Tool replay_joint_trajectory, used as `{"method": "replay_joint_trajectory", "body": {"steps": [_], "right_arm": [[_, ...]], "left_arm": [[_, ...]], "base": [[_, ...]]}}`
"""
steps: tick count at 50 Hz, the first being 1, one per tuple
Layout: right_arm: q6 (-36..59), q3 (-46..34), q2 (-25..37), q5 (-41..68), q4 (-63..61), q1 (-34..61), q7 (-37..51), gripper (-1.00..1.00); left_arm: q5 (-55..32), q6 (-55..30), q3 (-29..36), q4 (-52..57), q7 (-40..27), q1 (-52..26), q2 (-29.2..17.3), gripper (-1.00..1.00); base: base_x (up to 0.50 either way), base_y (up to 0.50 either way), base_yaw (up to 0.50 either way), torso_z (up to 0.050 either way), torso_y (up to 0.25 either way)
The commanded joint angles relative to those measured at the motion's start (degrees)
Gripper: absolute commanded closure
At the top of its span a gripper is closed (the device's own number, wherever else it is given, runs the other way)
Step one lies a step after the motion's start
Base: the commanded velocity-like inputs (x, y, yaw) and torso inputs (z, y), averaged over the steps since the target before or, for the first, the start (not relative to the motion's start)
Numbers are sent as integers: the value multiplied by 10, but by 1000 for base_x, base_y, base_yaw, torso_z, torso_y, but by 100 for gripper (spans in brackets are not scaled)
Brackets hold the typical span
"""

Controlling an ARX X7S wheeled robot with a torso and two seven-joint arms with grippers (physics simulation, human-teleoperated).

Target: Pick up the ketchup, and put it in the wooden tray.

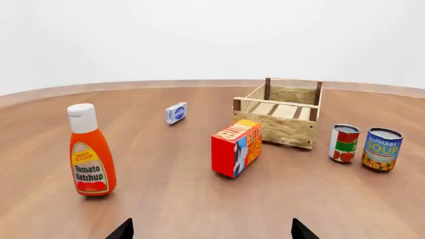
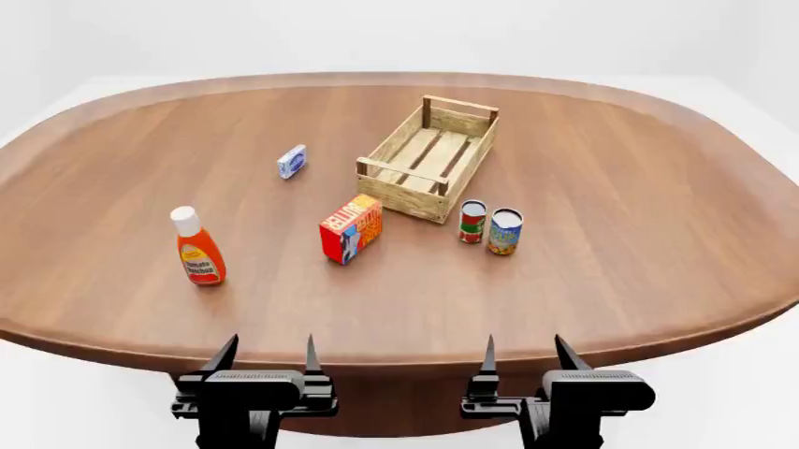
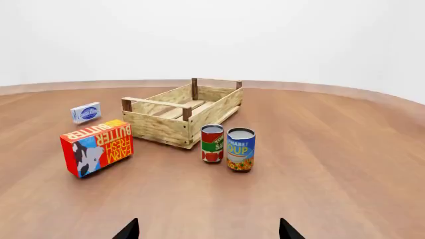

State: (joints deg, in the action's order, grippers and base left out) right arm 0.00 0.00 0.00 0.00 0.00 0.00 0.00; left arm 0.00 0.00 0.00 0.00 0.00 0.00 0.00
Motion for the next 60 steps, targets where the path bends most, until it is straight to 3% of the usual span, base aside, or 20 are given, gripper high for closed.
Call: {"method": "replay_joint_trajectory", "body": {"steps": [1,12,41,60], "right_arm": [[1,-13,9,8,-4,-1,10,-100],[7,-43,31,15,-13,0,22,-100],[20,-66,52,43,-7,24,40,-100],[97,-71,72,60,-33,92,48,-100]], "left_arm": [[-12,0,11,1,-8,0,-9,-100],[-40,21,31,-7,-22,-4,-26,-100],[-58,19,59,-16,-51,-10,-50,-100],[-81,-74,62,15,-59,-92,-76,-100]], "base": [[0,0,0,0,0],[0,-23,0,0,0],[0,-497,0,0,0],[0,-418,0,0,0]]}}
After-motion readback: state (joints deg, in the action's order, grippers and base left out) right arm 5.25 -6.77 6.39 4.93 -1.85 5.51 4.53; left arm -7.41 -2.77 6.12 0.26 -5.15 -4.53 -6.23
